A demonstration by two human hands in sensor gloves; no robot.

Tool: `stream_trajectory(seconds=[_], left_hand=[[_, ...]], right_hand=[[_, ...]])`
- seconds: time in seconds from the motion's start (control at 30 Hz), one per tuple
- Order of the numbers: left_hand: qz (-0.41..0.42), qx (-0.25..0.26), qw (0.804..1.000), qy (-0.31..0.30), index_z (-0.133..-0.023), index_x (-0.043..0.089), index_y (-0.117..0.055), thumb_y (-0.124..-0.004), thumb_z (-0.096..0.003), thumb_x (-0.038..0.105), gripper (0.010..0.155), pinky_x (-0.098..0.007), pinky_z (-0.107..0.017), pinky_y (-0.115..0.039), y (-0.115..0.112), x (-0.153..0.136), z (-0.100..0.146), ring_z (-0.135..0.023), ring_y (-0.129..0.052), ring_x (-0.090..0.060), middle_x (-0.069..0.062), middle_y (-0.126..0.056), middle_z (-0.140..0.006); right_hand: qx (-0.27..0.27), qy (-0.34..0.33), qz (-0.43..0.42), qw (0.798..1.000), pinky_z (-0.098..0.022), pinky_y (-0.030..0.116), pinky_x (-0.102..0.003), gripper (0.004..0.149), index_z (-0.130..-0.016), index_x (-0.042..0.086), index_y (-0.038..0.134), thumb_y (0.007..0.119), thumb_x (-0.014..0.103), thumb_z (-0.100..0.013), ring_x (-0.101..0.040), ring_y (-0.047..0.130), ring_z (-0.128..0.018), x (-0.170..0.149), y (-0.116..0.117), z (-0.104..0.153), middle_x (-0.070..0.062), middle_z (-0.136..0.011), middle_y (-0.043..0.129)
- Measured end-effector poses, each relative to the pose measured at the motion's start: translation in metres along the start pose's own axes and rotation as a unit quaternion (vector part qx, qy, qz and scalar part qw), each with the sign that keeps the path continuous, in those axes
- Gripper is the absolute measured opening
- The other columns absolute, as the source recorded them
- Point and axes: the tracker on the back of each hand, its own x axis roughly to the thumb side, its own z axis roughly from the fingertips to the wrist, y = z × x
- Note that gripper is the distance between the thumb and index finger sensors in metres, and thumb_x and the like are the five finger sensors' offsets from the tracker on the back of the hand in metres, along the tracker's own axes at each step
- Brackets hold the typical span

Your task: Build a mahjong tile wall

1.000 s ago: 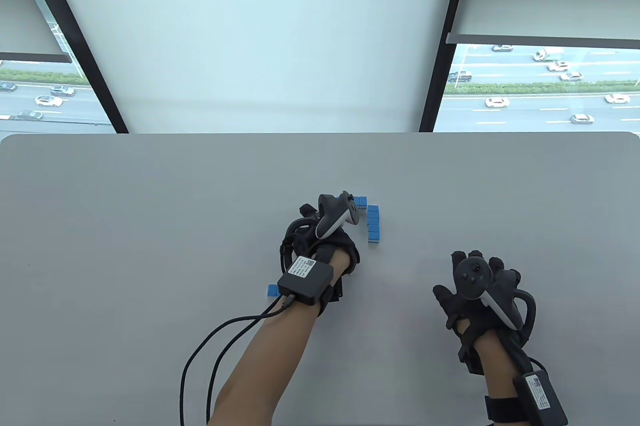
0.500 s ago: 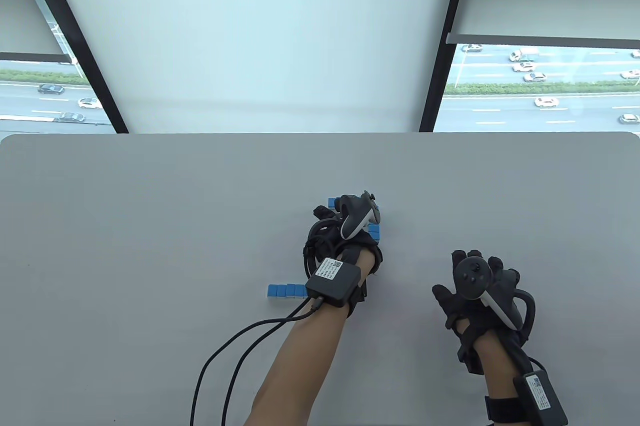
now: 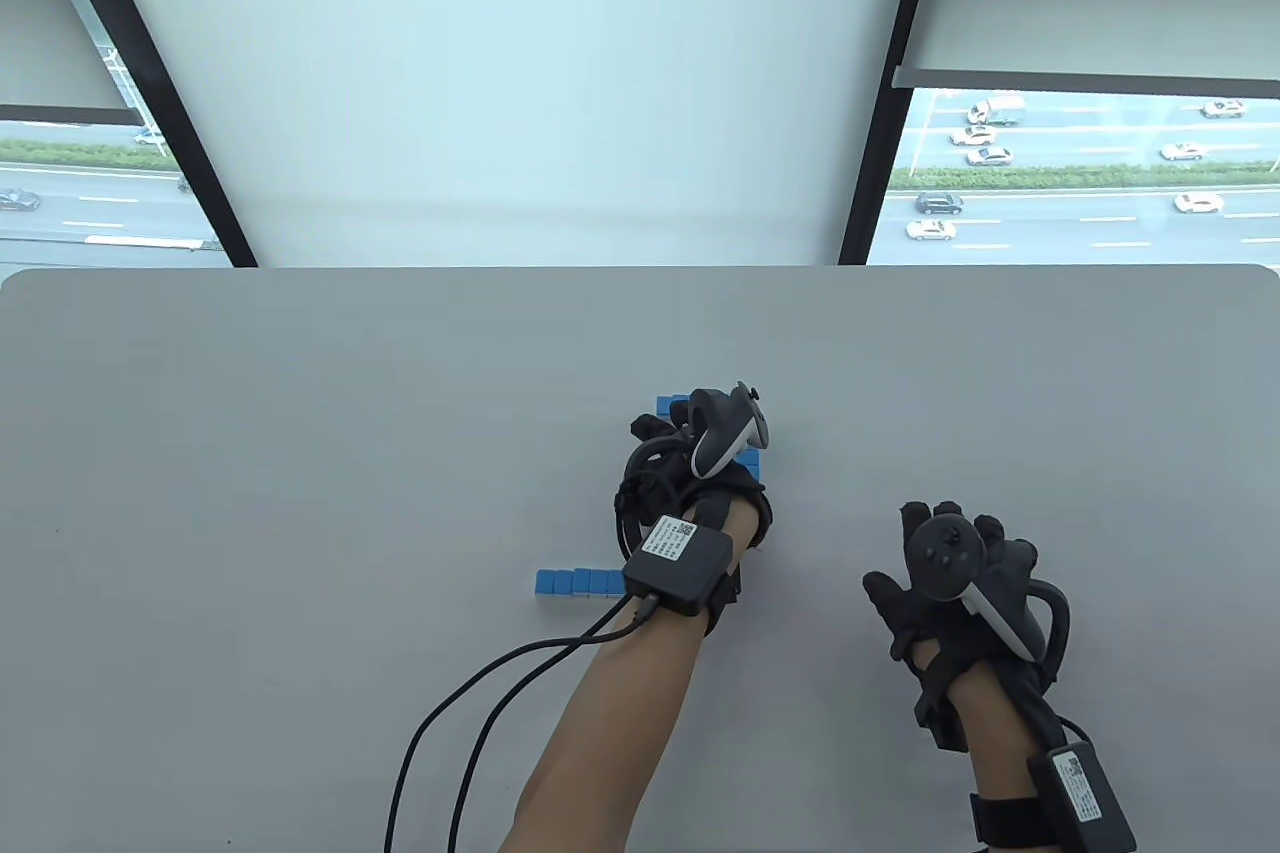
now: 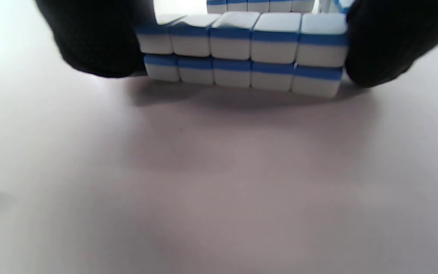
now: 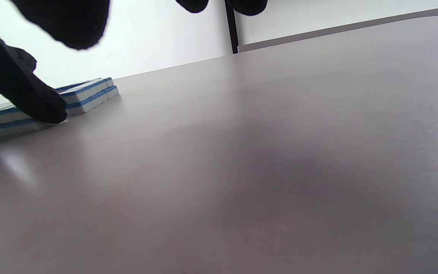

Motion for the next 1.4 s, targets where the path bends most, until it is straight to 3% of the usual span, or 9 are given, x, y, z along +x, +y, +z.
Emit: stream_trajectory(seconds=[0.13,0.4,0.57,0.73,0.83,1.1,1.4], left_hand=[[0.034,-0.030,0.999,-0.017,-0.102,0.018,0.003,-0.076,-0.0349,0.079,0.120,-0.057,-0.055,-0.080,0.003,-0.006,-0.002,-0.089,-0.069,-0.055,-0.026,-0.009,-0.109],[0.136,-0.067,0.987,-0.053,-0.103,0.018,0.002,-0.076,-0.0350,0.077,0.119,-0.059,-0.058,-0.076,0.011,-0.040,-0.006,-0.092,-0.067,-0.053,-0.026,-0.009,-0.110],[0.158,-0.004,0.985,-0.072,-0.104,0.018,-0.003,-0.077,-0.0360,0.073,0.115,-0.059,-0.060,-0.074,0.026,-0.074,0.008,-0.093,-0.066,-0.048,-0.023,-0.019,-0.112],[0.123,0.007,0.991,-0.058,-0.110,0.021,-0.033,-0.077,-0.0387,0.069,0.097,-0.059,-0.061,-0.073,0.033,-0.107,0.032,-0.093,-0.070,-0.047,-0.016,-0.048,-0.114],[0.115,0.006,0.992,-0.043,-0.110,0.024,-0.046,-0.077,-0.0394,0.068,0.089,-0.060,-0.061,-0.073,0.024,-0.125,0.043,-0.093,-0.073,-0.046,-0.013,-0.057,-0.113],[0.110,-0.036,0.993,0.009,-0.111,0.024,-0.028,-0.075,-0.0387,0.071,0.098,-0.063,-0.063,-0.069,-0.025,-0.162,0.048,-0.096,-0.067,-0.051,-0.015,-0.041,-0.116],[0.158,-0.048,0.986,0.001,-0.109,0.018,-0.017,-0.076,-0.0375,0.072,0.106,-0.063,-0.064,-0.069,-0.038,-0.165,0.052,-0.096,-0.065,-0.049,-0.019,-0.027,-0.115]], right_hand=[[0.007,-0.001,-0.013,1.000,-0.066,0.016,-0.067,0.084,-0.105,0.027,0.033,0.070,0.061,-0.038,-0.051,0.024,-0.099,-0.001,0.000,0.000,-0.008,-0.113,0.028],[0.003,0.003,-0.020,1.000,-0.066,0.016,-0.067,0.084,-0.105,0.027,0.033,0.070,0.061,-0.038,-0.050,0.024,-0.099,-0.004,-0.002,0.001,-0.008,-0.113,0.028],[-0.001,0.000,-0.030,1.000,-0.066,0.016,-0.067,0.084,-0.105,0.027,0.033,0.070,0.061,-0.038,-0.050,0.024,-0.099,-0.005,-0.005,0.001,-0.007,-0.113,0.028],[-0.005,-0.003,-0.037,0.999,-0.065,0.016,-0.067,0.084,-0.105,0.027,0.033,0.070,0.061,-0.038,-0.050,0.024,-0.099,-0.005,-0.007,0.002,-0.008,-0.113,0.028],[-0.004,-0.007,-0.035,0.999,-0.065,0.016,-0.067,0.084,-0.105,0.027,0.033,0.070,0.061,-0.038,-0.051,0.024,-0.099,-0.004,-0.006,0.002,-0.008,-0.113,0.028],[0.001,-0.012,-0.040,0.999,-0.065,0.015,-0.067,0.084,-0.105,0.027,0.033,0.070,0.061,-0.039,-0.051,0.024,-0.099,-0.002,-0.005,0.002,-0.008,-0.113,0.028],[-0.003,-0.023,-0.040,0.999,-0.066,0.015,-0.067,0.084,-0.105,0.027,0.033,0.071,0.061,-0.039,-0.051,0.024,-0.099,0.002,-0.006,0.001,-0.007,-0.113,0.028]])
